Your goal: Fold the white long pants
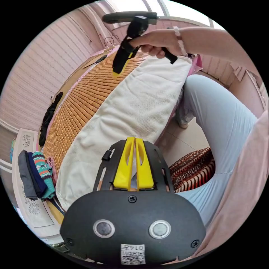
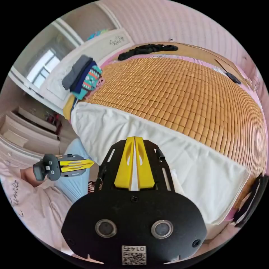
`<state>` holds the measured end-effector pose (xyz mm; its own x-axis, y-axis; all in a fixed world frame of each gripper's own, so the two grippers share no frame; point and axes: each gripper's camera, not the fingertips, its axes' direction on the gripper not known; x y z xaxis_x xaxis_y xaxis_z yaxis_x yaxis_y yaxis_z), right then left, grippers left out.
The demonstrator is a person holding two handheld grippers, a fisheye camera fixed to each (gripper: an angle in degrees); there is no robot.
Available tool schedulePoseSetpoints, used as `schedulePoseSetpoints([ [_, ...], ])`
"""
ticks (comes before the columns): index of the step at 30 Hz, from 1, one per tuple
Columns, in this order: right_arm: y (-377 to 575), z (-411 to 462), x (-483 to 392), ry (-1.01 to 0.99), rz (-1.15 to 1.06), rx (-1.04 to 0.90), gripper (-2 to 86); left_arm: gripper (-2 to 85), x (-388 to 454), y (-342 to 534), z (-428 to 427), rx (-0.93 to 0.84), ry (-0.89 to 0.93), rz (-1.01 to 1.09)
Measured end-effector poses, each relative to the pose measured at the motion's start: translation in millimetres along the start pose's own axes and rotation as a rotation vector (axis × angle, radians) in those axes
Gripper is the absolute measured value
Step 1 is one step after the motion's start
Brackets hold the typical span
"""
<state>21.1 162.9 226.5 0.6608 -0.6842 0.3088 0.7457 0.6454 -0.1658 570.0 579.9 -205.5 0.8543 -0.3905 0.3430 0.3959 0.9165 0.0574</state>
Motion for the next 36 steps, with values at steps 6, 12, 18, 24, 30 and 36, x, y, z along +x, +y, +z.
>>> schedulePoseSetpoints([
  [6, 247, -165, 193, -0.031, 0.809, 0.37, 11.2, 6.8, -2, 3, -5, 0.155, 0.32, -0.191],
  [12, 314, -237, 258, -0.13, 0.98, 0.61, 15.8, 9.2, 7, -38, -2, 0.198, 0.396, -0.091],
  [18, 300, -269, 287, -0.18, 1.011, 0.677, 13.6, 10.2, -5, -61, 6, 0.207, 0.479, -0.121],
  [24, 294, -303, 264, -0.19, 1.009, 0.636, 6.0, 9.7, -32, -59, 20, 0.163, 0.388, -0.213],
  [30, 257, -364, 165, -0.213, 0.67, 0.708, 2.7, 8.8, -88, -34, 29, 0.147, 0.383, -0.458],
  [36, 128, -337, -27, -0.235, 0.093, 0.461, 2.7, 8.5, -150, 17, 5, 0.282, 0.417, -0.686],
])
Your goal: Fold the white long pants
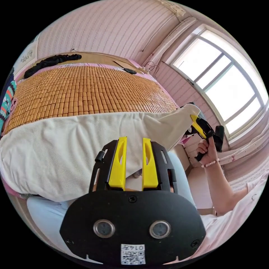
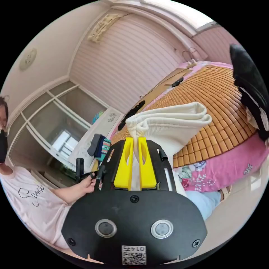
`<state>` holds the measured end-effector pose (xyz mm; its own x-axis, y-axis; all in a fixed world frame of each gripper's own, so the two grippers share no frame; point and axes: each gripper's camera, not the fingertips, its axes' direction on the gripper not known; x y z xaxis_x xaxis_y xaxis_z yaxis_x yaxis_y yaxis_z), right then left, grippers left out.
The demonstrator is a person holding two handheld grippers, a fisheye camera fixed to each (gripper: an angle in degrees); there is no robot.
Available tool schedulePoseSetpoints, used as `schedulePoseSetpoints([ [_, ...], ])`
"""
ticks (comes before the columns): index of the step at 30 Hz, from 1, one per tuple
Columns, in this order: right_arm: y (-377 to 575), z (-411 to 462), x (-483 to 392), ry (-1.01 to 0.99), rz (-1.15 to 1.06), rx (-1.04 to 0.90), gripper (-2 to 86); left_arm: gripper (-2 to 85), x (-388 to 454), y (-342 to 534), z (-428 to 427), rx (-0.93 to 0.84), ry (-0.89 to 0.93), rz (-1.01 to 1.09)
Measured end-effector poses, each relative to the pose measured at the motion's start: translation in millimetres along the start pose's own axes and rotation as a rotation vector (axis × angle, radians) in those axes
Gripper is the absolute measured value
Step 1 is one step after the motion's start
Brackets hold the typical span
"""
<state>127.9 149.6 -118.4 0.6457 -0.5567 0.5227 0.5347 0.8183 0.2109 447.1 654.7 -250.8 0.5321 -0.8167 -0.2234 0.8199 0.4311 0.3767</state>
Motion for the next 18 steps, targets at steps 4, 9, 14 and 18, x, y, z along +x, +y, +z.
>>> schedulePoseSetpoints([
  [4, 37, 160, -105, 0.057, -0.253, -0.462, 3.1, 8.0, -51, 17, -41, 0.086, -0.036, -0.116],
  [9, 115, 290, -132, 0.243, -0.274, -0.841, 4.2, 8.4, -104, 40, -43, -0.002, -0.075, -0.272],
  [14, 134, 304, -160, 0.256, -0.279, -0.782, 4.5, 8.5, -110, 27, -25, -0.035, -0.028, -0.263],
  [18, 142, 306, -180, 0.18, -0.24, -0.718, 6.3, 8.3, -94, -9, 1, -0.07, -0.01, -0.155],
])
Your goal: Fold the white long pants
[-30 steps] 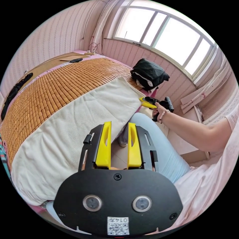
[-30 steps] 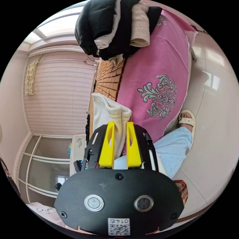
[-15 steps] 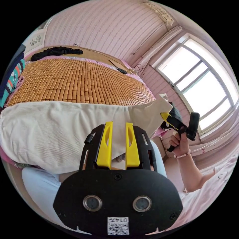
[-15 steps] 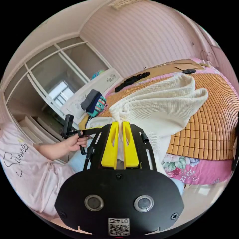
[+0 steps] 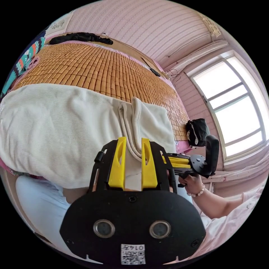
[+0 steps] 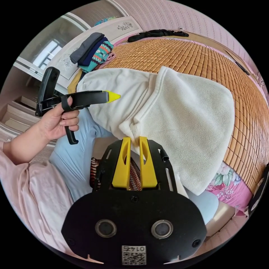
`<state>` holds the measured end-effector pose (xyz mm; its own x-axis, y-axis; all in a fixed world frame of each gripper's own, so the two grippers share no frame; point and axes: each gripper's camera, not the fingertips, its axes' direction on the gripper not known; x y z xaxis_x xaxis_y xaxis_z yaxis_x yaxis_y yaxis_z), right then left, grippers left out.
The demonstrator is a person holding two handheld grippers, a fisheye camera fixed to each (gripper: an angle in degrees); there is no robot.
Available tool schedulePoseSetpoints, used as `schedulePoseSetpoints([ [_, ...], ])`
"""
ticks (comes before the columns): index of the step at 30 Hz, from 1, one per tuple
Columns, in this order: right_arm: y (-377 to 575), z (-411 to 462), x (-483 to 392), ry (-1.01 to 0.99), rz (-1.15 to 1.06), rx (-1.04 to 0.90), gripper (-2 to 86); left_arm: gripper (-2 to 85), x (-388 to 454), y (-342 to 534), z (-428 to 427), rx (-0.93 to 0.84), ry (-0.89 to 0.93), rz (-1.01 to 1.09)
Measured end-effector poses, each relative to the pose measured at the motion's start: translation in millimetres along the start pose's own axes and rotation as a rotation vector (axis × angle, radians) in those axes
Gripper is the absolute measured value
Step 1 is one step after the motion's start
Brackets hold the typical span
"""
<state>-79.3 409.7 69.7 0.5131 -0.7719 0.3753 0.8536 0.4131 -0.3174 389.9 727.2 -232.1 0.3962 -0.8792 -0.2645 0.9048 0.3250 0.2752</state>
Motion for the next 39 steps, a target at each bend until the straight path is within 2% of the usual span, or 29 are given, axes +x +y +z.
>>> schedulePoseSetpoints([
  [6, -3, 2, -32, 0.066, 0.01, 0.132, 8.0, 10.1, 20, -53, 37, -0.035, -0.084, 0.135],
  [8, -13, 24, -36, 0.076, 0.012, 0.079, 9.2, 10.4, 22, -64, 57, -0.101, -0.114, 0.143],
  [10, -24, 64, -42, 0.077, -0.005, -0.042, 10.2, 8.2, 23, -70, 85, -0.244, -0.16, 0.172],
  [12, -26, 79, -46, 0.076, 0.0, -0.078, 9.0, 5.9, 24, -71, 83, -0.232, -0.15, 0.205],
  [14, -24, 73, -53, 0.006, -0.02, -0.03, 5.9, 3.7, 20, -74, 72, -0.226, -0.101, 0.151],
  [17, -17, 59, -74, 0.01, -0.066, 0.042, 3.7, 2.4, 29, -61, 35, -0.132, -0.063, 0.197],
  [23, -26, 119, -97, 0.049, -0.097, -0.071, 4.9, 2.8, 16, -27, 47, -0.115, -0.189, 0.162],
  [26, -31, 145, -106, 0.118, -0.118, -0.101, 8.2, 4.0, 15, -25, 56, -0.107, -0.199, 0.144],
  [29, -30, 156, -129, 0.303, -0.165, -0.057, 12.9, 5.4, 19, -25, 56, -0.123, -0.214, 0.147],
  [31, -34, 182, -135, 0.391, -0.157, -0.115, 16.0, 7.8, 17, -25, 54, -0.129, -0.235, 0.125],
  [35, -37, 211, -138, 0.465, -0.155, -0.155, 16.4, 9.8, 16, -21, 56, -0.134, -0.236, 0.128],
  [39, -30, 212, -133, 0.442, -0.156, -0.136, 12.8, 7.3, 17, -19, 56, -0.155, -0.181, 0.143],
])
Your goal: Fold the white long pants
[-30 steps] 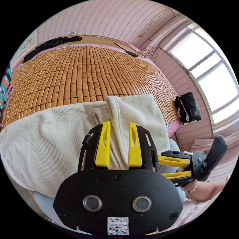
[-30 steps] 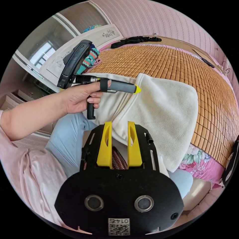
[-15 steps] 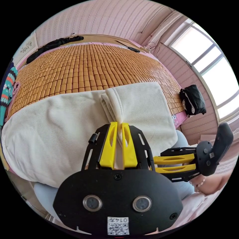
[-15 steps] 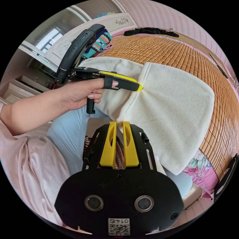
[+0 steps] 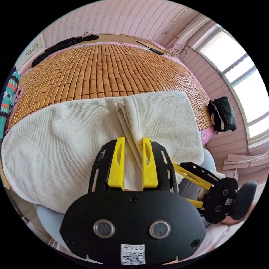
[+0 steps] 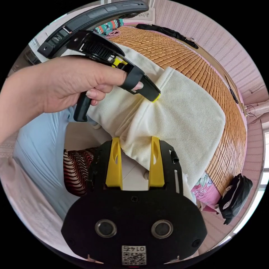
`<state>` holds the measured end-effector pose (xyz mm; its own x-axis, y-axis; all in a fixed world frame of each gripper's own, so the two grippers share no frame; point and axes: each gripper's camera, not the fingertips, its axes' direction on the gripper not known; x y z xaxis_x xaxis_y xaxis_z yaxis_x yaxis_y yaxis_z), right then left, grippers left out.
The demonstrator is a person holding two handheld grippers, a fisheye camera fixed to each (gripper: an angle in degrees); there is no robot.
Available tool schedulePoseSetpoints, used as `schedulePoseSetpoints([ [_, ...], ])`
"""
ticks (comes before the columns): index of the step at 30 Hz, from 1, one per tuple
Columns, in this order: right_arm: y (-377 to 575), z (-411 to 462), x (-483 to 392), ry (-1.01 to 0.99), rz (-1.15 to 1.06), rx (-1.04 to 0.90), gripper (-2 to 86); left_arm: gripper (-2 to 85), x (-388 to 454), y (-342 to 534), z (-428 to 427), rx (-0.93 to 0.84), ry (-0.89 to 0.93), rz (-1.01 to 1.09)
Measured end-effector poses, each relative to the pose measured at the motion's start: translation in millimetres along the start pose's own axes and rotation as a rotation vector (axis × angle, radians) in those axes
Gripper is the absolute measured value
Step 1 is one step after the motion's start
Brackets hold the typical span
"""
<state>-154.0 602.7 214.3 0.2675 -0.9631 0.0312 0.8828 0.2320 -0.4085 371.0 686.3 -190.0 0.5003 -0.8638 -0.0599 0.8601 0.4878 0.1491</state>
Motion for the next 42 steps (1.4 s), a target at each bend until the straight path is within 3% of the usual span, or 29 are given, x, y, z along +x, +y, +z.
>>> schedulePoseSetpoints([
  [6, 9, -8, 36, -0.128, 0.058, 0.013, 5.2, 4.2, 2, 5, -8, -0.014, 0.033, -0.025],
  [12, 16, -75, 50, -0.197, 0.059, 0.171, 4.5, 3.6, 21, 18, -83, 0.19, 0.022, 0.132],
  [17, -42, -145, 16, -0.397, -0.119, 0.378, 4.3, 3.4, -6, 48, -198, 0.399, -0.145, 0.181],
  [20, -113, -170, -45, -0.524, -0.281, 0.44, 5.4, 3.9, -53, 79, -269, 0.436, -0.39, 0.157],
  [23, -185, -157, -111, -0.591, -0.347, 0.39, 8.9, 6.6, -133, 107, -299, 0.381, -0.587, -0.039],
  [25, -212, -125, -132, -0.575, -0.352, 0.268, 10.5, 7.3, -197, 139, -297, 0.293, -0.662, -0.295],
  [29, -171, -97, -89, -0.572, -0.358, 0.246, 11.6, 7.2, -232, 199, -284, 0.367, -0.561, -0.438],
  [32, -106, -69, -8, -0.448, -0.203, 0.233, 11.7, 7.2, -233, 225, -257, 0.341, -0.505, -0.448],
  [35, -40, -29, 82, -0.377, 0.092, 0.134, 12.3, 7.3, -226, 233, -230, 0.303, -0.417, -0.435],
  [37, 3, 7, 134, -0.458, 0.326, 0.082, 14.6, 7.3, -224, 231, -210, 0.258, -0.383, -0.447],
  [42, 24, 59, 154, -0.722, 0.382, 0.003, 15.9, 7.3, -226, 220, -183, 0.148, -0.4, -0.499],
])
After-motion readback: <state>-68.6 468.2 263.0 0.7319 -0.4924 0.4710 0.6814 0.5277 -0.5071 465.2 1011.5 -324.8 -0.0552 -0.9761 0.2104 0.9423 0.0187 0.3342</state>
